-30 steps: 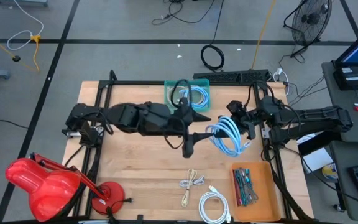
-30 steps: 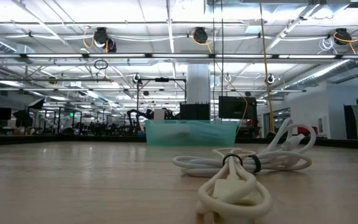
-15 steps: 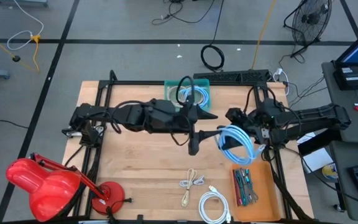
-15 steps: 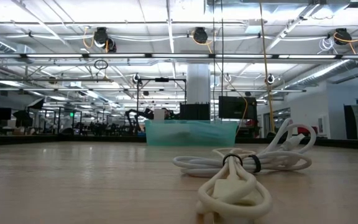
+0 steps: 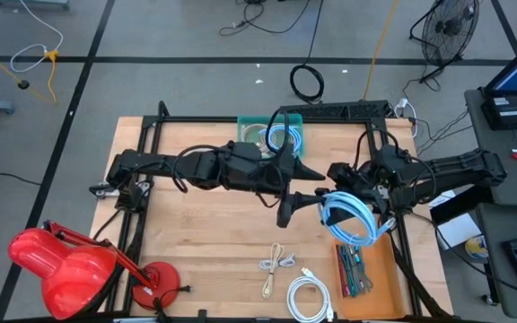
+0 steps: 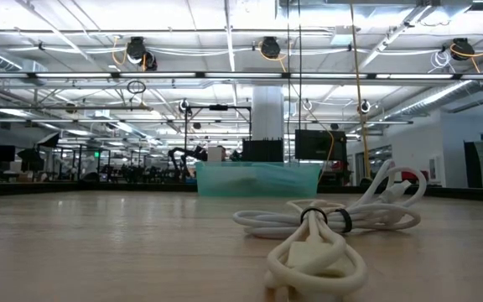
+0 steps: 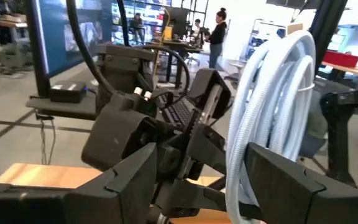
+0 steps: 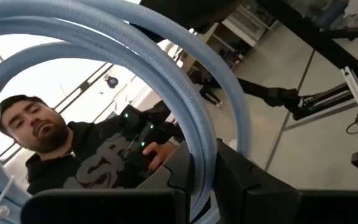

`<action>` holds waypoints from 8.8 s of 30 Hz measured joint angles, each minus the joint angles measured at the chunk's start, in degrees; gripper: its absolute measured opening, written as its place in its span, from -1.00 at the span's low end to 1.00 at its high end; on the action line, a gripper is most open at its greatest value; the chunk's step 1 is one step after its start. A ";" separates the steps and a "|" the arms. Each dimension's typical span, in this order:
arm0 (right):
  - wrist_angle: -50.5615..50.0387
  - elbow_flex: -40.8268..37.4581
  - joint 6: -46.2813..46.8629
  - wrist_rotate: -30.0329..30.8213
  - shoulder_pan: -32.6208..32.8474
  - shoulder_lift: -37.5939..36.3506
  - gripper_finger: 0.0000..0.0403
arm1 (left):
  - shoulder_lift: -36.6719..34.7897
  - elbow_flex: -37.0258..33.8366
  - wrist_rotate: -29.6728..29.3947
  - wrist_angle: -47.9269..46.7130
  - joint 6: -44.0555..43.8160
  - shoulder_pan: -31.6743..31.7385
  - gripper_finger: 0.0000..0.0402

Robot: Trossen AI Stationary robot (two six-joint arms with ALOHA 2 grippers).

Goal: Pick & Place USB Port
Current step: Put the blue display cable into the blue bin, then put the brown charger cable into the orange bin

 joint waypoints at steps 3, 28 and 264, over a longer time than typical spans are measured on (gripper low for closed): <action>-0.25 0.00 -0.01 -0.86 0.00 -0.01 -0.86 | -0.11 0.00 1.56 0.03 -0.38 0.00 0.21; -2.30 0.00 -0.58 0.94 -0.87 0.00 -0.86 | -0.01 0.00 4.59 2.69 -1.98 -1.30 0.21; -11.19 -8.15 -0.04 -9.36 7.31 -3.46 -0.30 | 13.28 6.87 -6.64 -38.48 -49.51 -17.39 -0.62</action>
